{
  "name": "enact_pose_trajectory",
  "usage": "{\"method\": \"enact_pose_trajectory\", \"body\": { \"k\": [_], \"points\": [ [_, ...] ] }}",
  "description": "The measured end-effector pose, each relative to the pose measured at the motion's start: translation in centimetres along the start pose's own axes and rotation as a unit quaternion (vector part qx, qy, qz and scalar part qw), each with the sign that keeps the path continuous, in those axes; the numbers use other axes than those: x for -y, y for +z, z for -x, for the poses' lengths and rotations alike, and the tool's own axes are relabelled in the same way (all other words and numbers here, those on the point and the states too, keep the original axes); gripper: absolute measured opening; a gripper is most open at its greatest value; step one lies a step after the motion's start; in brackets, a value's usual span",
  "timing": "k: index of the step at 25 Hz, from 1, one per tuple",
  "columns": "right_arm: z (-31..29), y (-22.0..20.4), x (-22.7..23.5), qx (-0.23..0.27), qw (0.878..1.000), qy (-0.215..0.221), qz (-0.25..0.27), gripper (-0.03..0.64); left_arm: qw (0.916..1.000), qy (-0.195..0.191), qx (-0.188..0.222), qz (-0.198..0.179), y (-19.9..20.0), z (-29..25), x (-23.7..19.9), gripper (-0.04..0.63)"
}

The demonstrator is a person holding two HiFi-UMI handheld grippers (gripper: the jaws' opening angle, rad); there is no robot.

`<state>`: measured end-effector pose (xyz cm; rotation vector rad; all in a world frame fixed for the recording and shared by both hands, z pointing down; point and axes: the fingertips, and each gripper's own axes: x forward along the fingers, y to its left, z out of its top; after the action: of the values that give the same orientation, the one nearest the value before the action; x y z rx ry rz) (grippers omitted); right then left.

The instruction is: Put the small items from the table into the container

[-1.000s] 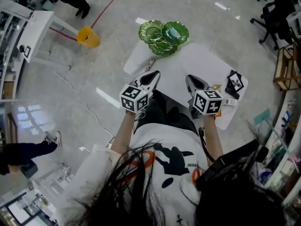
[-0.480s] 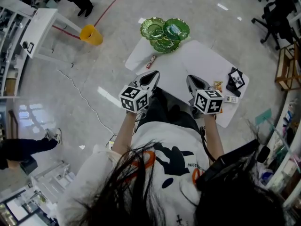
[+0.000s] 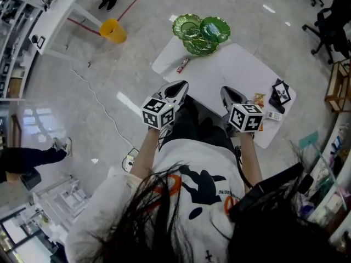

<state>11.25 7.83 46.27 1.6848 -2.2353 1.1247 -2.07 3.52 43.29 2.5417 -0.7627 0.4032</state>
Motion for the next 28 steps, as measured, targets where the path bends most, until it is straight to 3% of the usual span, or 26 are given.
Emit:
{"method": "enact_pose_trajectory", "body": {
  "k": [13, 28],
  "points": [
    [-4.6, -3.0, -2.0, -0.060, 0.997, 0.037, 0.003, 0.032, 0.9972, 0.062, -0.008, 0.042, -3.2, 3.0, -4.5, 0.011],
    [-15.6, -4.4, -2.8, -0.151, 0.987, 0.054, 0.022, 0.034, 0.9938, 0.089, -0.048, 0.047, -5.1, 2.1, -14.5, 0.011]
  ]
}}
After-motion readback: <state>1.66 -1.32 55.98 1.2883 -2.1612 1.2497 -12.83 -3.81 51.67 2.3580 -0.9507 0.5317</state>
